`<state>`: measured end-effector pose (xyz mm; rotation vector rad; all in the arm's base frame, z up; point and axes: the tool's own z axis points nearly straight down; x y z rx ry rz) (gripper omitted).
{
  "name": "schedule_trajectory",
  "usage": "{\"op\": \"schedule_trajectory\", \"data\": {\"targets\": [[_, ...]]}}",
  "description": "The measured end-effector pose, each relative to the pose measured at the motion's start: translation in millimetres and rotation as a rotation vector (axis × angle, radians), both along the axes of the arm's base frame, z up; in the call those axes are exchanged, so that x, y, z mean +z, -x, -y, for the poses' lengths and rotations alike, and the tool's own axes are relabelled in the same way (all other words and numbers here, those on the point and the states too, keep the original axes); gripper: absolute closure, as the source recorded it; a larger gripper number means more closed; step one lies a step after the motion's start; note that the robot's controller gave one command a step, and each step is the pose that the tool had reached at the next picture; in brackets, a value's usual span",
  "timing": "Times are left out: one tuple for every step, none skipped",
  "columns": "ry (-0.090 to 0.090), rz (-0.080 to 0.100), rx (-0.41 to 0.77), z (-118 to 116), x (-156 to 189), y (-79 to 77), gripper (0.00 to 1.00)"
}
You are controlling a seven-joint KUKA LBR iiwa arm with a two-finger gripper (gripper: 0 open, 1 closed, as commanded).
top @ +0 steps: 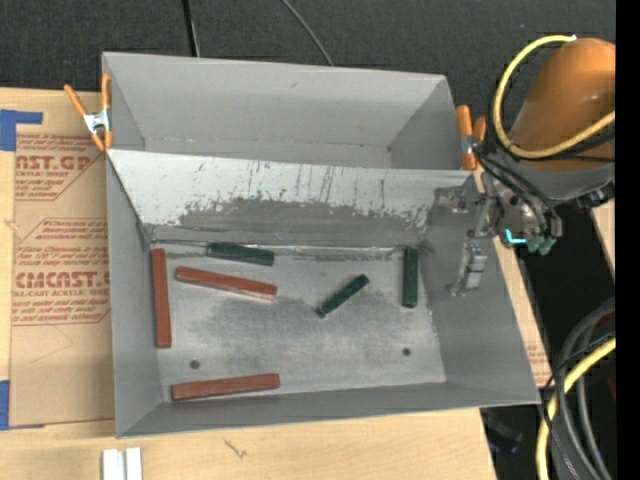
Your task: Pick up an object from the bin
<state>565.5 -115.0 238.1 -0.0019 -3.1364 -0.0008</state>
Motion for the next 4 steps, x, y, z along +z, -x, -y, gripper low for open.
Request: {"op": "schedule_trajectory", "data": {"targets": [[0.001, 0.008, 0.002, -0.5, 4.6, -1.6, 0.0], [0.002, 0.012, 0.094, -17.4, -32.3, -6.1, 0.0], [0.0, 0.012, 0.084, -29.7, -99.1, -10.1, 0.0], [-0.001, 0.006, 0.24, -68.6, -168.6, -5.1, 1.0]]}}
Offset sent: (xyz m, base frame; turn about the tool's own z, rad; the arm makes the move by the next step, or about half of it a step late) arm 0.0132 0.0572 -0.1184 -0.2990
